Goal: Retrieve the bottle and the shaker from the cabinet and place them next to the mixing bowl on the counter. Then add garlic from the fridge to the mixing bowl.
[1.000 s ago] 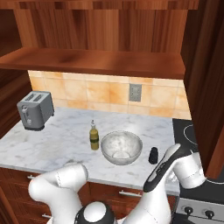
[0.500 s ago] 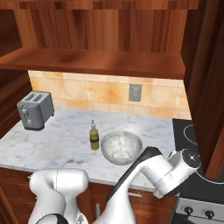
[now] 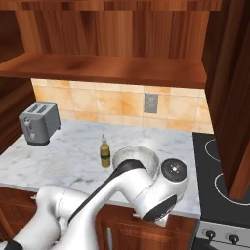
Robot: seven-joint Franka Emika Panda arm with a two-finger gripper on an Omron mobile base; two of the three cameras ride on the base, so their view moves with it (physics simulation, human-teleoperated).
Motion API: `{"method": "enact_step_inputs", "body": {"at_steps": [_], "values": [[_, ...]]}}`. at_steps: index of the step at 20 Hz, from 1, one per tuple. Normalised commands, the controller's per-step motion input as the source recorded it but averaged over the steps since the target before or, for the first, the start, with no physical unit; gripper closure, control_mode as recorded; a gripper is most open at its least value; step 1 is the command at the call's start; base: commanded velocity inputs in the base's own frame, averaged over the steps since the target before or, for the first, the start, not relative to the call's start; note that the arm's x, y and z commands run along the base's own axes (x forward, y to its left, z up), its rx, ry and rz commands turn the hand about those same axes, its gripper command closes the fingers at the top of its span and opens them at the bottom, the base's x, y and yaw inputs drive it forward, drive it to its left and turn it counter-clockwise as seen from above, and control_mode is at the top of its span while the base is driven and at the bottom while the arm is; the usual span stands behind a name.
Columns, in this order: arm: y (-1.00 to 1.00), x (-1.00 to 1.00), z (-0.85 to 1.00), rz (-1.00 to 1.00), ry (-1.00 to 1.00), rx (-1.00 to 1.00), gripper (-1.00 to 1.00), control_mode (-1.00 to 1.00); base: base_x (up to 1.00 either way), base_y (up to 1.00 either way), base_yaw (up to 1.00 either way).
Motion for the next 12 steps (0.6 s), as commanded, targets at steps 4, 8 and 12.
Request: {"method": "enact_step_inputs", "body": {"at_steps": [4,8,12], "values": [[0.61,-0.11,0.23,0.42,0.04,-0.20,-1.00,-1.00,0.00,0.00,0.00],[0.58,0.00,0.29,0.52,0.09,-0.19,-1.00,-1.00,0.00,0.00,0.00],[0.73,0.00,0.21,0.61,0.18,-0.16,-1.00,-1.00,0.00,0.00,0.00]]}}
